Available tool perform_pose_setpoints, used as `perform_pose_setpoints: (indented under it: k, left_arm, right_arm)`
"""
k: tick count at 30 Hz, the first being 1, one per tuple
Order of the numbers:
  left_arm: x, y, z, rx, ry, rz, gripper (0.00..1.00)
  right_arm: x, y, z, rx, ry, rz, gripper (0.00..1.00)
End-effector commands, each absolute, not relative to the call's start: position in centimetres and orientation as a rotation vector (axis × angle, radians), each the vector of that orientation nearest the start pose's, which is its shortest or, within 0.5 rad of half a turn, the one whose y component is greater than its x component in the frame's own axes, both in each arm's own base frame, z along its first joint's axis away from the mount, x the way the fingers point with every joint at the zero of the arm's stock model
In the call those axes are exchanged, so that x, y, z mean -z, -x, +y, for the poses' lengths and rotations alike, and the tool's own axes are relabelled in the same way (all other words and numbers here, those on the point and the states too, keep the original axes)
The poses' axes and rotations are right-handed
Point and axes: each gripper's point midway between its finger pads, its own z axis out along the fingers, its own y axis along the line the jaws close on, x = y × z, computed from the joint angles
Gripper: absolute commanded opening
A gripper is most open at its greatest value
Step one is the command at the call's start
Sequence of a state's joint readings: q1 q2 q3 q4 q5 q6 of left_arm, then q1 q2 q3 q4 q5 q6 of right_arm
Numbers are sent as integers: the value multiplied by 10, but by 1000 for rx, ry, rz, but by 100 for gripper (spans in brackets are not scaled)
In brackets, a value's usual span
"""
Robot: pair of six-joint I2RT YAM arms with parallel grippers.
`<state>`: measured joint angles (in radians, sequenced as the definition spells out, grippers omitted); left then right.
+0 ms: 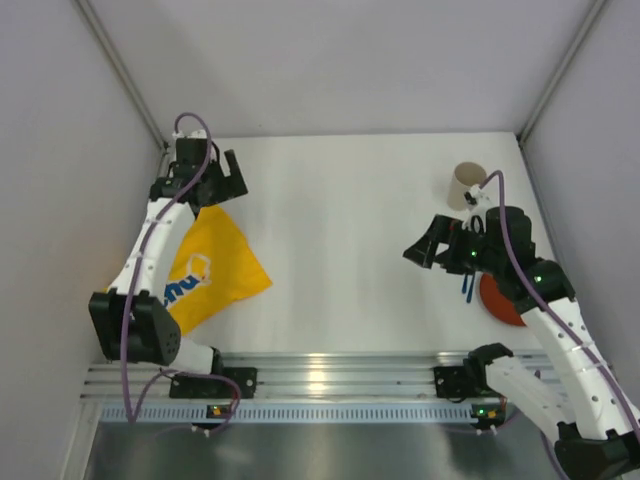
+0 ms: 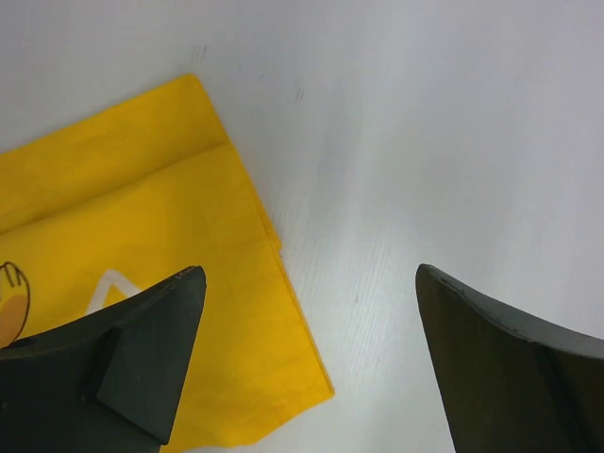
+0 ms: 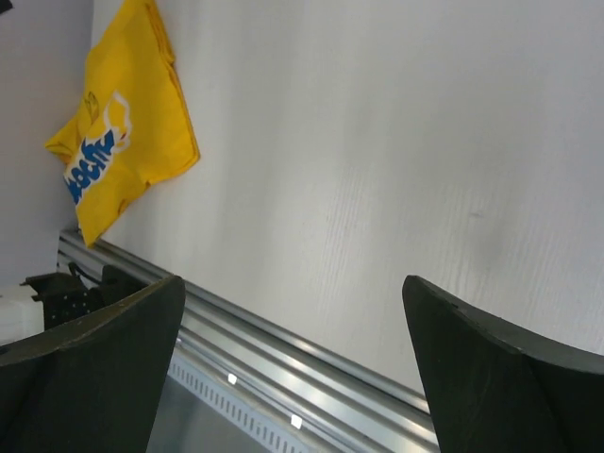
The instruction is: Set the dinner table for one person
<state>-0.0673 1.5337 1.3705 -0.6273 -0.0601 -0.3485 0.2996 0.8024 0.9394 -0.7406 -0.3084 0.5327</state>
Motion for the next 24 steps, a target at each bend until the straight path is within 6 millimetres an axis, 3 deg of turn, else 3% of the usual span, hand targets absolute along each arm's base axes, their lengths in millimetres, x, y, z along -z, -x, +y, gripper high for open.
perform_pose_setpoints:
  k: [1, 4, 6, 7, 8, 9, 10, 11, 15, 16, 18, 19, 21, 23, 24]
  left_arm:
    - [-301, -371, -24, 99, 389, 2069, 99]
    - [-330, -351, -3, 20, 490, 1947, 99]
    - [-325, -344, 6, 27, 591, 1906, 98]
    - [-311, -343, -8, 144, 540, 1964, 98]
    - [-302, -343, -3, 121, 548, 1994, 98]
    - [-294, -342, -22, 222, 493, 2059, 93]
    - [-282, -345, -25, 229, 491, 2118, 88]
    - [-267, -332, -27, 227, 512, 2207, 85]
    - [-258, -308, -8, 103, 607, 2215, 83]
    - [-263, -297, 3, 44, 629, 2175, 84]
    - [-267, -276, 13, -7, 654, 2164, 88]
    - [-267, -270, 12, -7, 652, 2169, 99]
    - [-261, -255, 9, 8, 681, 2211, 98]
    - [-250, -245, -4, 93, 717, 2257, 98]
    - [-245, -241, -9, 124, 728, 2279, 98]
  right_arm:
    - [-244, -200, 157, -898, 27, 2211, 100]
    - [-249, -201, 145, -809, 4, 2222, 100]
    - [-264, -204, 141, -785, 7, 2160, 100]
    - [-270, -205, 147, -817, 39, 2139, 100]
    - [-271, -206, 152, -844, 61, 2138, 100]
    - [-263, -213, 160, -874, 71, 2172, 100]
    - [-257, -215, 167, -909, 80, 2202, 100]
    - [-252, -212, 178, -981, 88, 2241, 100]
    - [-206, -224, 201, -1081, -18, 2389, 100]
    - [-208, -231, 210, -1132, -57, 2361, 100]
    - [-190, -236, 226, -1179, -75, 2387, 100]
    - [-185, -236, 233, -1200, -112, 2412, 100]
    - [-169, -235, 259, -1219, -84, 2472, 100]
    - [-171, -229, 291, -1231, -11, 2493, 100]
    - [-156, -231, 304, -1204, -1, 2548, 100]
